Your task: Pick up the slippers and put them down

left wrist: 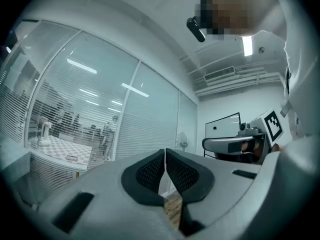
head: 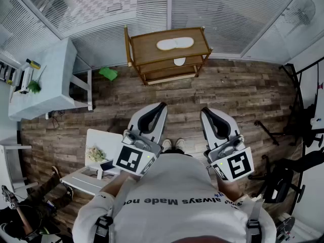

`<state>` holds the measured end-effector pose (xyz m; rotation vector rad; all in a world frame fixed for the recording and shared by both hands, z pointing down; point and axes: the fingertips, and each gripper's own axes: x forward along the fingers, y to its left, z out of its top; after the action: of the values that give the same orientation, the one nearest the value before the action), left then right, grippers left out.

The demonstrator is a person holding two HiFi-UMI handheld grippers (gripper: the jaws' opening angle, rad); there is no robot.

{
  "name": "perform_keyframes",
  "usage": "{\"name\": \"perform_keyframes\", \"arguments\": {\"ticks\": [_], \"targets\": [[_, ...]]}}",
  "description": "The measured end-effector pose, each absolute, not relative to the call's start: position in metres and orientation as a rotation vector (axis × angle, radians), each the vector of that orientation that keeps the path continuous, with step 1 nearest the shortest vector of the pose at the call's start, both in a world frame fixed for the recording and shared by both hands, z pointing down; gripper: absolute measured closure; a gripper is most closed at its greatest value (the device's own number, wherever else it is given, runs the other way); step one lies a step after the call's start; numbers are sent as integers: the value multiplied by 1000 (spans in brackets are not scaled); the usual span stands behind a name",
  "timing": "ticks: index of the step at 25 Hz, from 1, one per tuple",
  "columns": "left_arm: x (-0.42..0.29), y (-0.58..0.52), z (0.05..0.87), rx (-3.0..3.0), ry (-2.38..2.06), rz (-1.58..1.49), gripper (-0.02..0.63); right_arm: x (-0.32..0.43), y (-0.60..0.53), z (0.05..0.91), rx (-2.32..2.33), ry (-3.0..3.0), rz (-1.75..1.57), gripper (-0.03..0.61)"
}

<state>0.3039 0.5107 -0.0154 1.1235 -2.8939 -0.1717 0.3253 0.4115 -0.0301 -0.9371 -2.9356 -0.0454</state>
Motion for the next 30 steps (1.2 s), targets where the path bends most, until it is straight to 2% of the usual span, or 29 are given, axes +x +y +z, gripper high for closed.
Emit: {"name": "perform_keyframes", "arguments": {"ticks": [16, 30], "targets": [[279, 531, -4, 1163, -2880, -194, 597, 297, 427, -19, -867, -2979, -3, 557], [187, 498, -4, 1140, -2906, -200, 597, 207, 395, -16, -913, -2965, 8, 557]]}}
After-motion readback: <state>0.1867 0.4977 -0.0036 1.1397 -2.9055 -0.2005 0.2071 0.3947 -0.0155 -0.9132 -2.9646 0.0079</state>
